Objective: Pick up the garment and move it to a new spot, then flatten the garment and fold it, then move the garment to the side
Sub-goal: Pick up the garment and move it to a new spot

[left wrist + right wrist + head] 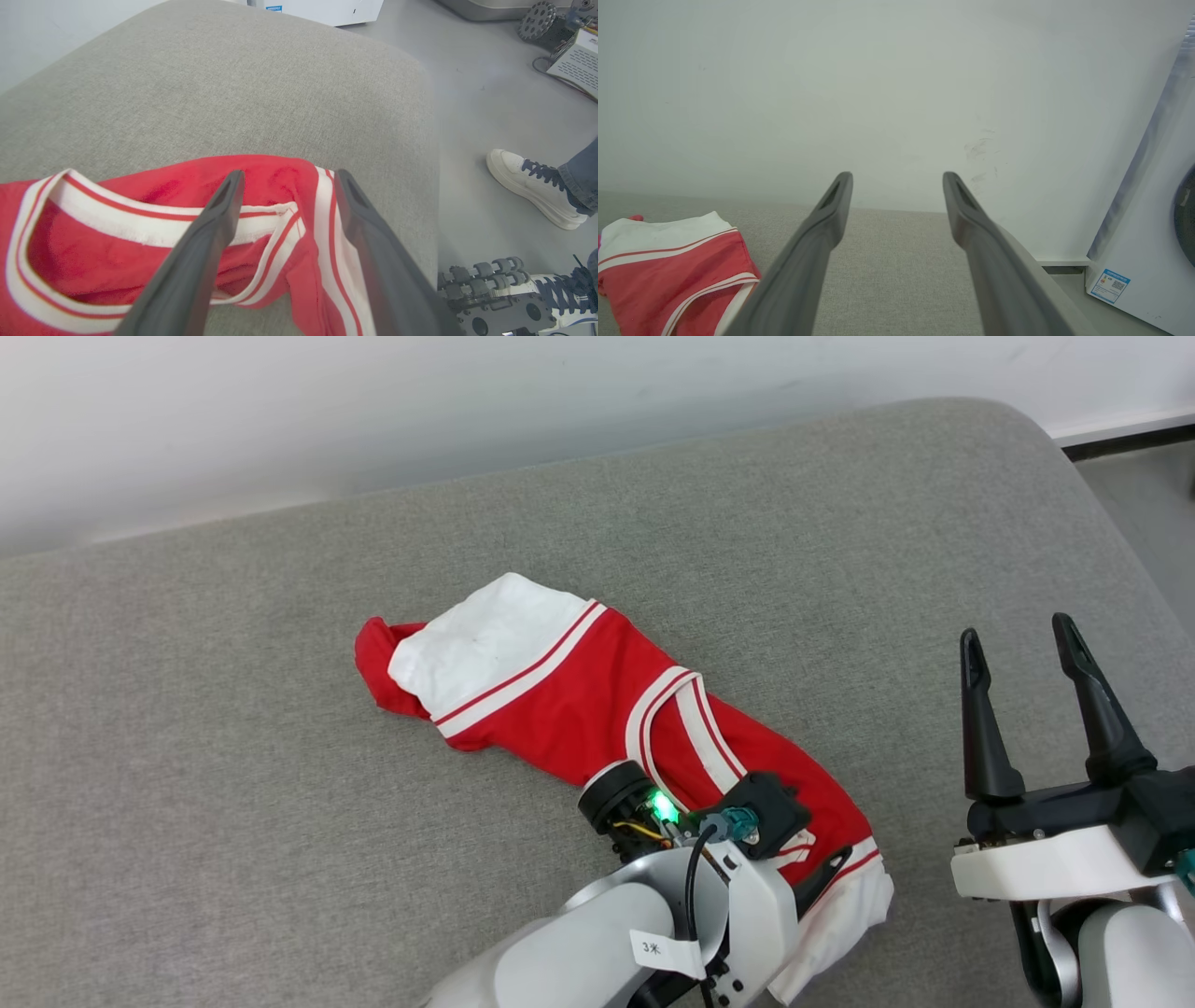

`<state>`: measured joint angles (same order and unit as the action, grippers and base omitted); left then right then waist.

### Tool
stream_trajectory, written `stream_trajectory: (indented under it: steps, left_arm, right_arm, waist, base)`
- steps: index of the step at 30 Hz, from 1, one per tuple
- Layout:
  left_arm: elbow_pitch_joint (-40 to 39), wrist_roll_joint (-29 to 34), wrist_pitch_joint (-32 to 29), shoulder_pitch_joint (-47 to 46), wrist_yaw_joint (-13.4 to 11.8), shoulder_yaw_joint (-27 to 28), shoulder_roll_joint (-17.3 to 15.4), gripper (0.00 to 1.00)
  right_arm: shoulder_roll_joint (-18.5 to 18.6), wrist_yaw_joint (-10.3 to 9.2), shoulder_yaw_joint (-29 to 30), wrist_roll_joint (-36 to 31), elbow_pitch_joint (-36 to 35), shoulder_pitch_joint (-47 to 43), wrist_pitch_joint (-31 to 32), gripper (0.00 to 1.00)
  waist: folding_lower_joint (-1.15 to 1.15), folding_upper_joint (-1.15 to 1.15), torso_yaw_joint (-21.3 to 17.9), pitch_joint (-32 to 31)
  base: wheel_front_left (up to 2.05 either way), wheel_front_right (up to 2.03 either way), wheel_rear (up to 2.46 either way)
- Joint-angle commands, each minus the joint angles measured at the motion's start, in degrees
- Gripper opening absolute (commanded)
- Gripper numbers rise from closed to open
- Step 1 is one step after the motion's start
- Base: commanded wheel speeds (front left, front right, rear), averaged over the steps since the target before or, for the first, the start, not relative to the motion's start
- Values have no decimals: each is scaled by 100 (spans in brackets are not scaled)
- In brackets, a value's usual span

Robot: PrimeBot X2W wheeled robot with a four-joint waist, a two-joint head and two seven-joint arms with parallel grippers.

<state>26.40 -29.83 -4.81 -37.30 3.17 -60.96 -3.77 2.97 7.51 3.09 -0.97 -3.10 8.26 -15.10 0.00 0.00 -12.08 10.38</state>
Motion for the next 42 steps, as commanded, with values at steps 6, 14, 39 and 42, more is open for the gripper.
stream_trajectory:
  steps: [6,14,39,42]
  left_arm:
    - [305,-90,794,-363,-48,149,77,100]
    - [480,-29,1813,-746,-554,973,-449,100]
    - [-2847,859,2002,3369,-1063,3895,-1304,100]
    - [-2912,1023,2002,3579,-900,4113,-1100,100]
  right_arm:
    - [-14,-4,-114,-37,86,-128,-10,100]
    - [-15,-4,-137,-136,135,-275,-10,100]
    - [-13,-4,-218,-103,61,-732,-10,100]
    - [-14,-4,-223,-68,59,-762,-10,100]
  waist:
    - [0,0,174,-153]
    - [0,0,591,-442]
    - [0,0,1156,-743]
    - [0,0,1175,-762]
  base:
    - [0,0,0]
    - [0,0,0]
    - [0,0,0]
    - [0,0,0]
